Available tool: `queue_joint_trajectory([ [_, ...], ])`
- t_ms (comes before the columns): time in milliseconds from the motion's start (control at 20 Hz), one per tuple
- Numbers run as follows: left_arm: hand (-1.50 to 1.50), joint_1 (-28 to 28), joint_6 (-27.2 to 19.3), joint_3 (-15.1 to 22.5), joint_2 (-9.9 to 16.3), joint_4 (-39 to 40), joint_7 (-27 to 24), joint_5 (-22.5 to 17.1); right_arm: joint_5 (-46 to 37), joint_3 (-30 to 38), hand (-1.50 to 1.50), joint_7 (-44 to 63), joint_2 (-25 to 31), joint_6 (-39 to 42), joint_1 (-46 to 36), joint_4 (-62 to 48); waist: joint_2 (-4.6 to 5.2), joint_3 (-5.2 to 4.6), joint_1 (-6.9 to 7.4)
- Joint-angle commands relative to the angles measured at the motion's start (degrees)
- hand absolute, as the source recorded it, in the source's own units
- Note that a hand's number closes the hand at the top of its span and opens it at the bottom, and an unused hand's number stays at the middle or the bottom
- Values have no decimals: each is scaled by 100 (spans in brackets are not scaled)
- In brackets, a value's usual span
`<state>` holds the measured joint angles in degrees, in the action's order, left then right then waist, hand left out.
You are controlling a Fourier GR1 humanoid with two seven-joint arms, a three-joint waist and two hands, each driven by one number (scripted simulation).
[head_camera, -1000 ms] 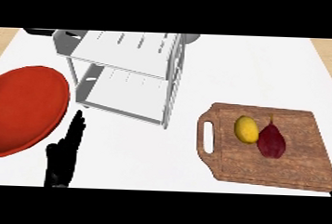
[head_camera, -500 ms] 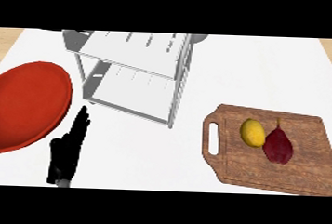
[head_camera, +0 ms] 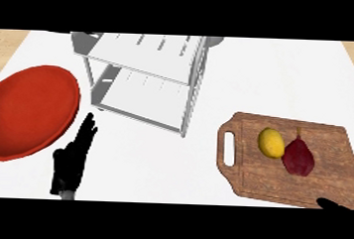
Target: Pick the pear from the cutting board and place it in the tiered basket
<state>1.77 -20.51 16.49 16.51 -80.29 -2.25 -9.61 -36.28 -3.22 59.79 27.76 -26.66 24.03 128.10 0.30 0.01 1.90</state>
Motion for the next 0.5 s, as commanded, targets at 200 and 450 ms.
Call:
queue_joint_trajectory([
  [200,0,50,4,-26,-97,241,127,49,-660,-463,-150,1691,-245,1306,-1190,-639,1,-14,-79],
  [450,0,58,-83,-20,-145,84,341,156,-709,-567,-150,1811,-674,1599,-2024,-1214,-15,-7,-108],
])
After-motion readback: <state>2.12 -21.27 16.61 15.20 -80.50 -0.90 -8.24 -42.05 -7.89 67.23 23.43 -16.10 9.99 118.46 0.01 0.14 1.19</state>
